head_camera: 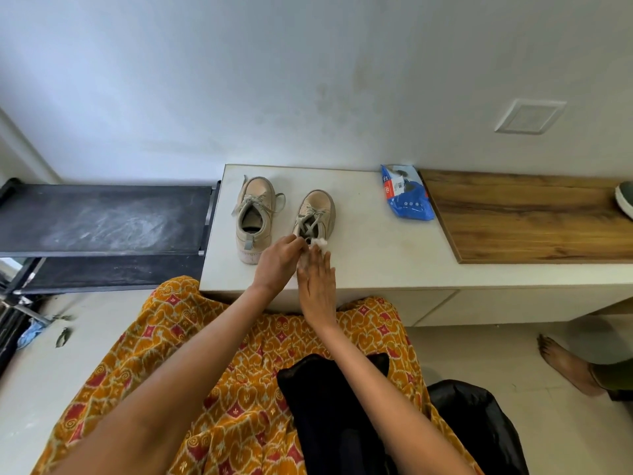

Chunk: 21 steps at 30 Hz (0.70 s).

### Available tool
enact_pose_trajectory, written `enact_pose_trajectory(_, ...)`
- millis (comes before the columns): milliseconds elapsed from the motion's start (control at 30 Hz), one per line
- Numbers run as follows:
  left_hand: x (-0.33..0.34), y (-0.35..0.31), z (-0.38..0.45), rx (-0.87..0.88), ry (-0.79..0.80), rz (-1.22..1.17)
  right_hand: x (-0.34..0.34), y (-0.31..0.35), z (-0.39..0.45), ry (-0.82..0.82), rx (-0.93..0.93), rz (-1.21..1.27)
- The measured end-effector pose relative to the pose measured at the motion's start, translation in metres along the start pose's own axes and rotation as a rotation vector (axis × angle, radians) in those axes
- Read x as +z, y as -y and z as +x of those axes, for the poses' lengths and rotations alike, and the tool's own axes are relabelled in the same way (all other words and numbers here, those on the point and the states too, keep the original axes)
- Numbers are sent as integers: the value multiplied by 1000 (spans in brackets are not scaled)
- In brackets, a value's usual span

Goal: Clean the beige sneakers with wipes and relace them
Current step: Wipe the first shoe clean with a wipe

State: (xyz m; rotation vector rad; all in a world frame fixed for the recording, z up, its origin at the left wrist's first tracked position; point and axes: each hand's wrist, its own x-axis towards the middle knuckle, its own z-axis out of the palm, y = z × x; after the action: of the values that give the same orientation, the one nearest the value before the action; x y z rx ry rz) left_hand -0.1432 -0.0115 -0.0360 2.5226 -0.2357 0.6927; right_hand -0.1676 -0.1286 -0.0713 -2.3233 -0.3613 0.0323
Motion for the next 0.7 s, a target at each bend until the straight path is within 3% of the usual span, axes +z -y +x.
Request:
enact_pose_trajectory(133, 2, 0, -9, 54, -11, 21, -7, -26, -11, 177, 29, -223)
enact_pose_trajectory(200, 4, 3, -19, 89, 8, 19, -15, -28, -7, 188, 34, -202)
enact_pose_trajectory(400, 10, 4, -45, 70, 68, -29, -40, -7, 6, -93, -28, 121)
enact_pose_trajectory(500, 9, -8, -43, -111, -32, -224, -53, 8, 16, -293, -32, 267)
enact_pose_trajectory(567, 6, -16, -34, -353, -133, -383, -63, 20, 27, -341, -36, 342)
enact_pose_trajectory(633, 1, -22, -23, -590, -194, -604, -68, 31, 37, -295, -76, 368)
enact_pose_trajectory(700, -5, -26, -16, -704, -225, -836, -65, 37, 44, -189, -142, 268)
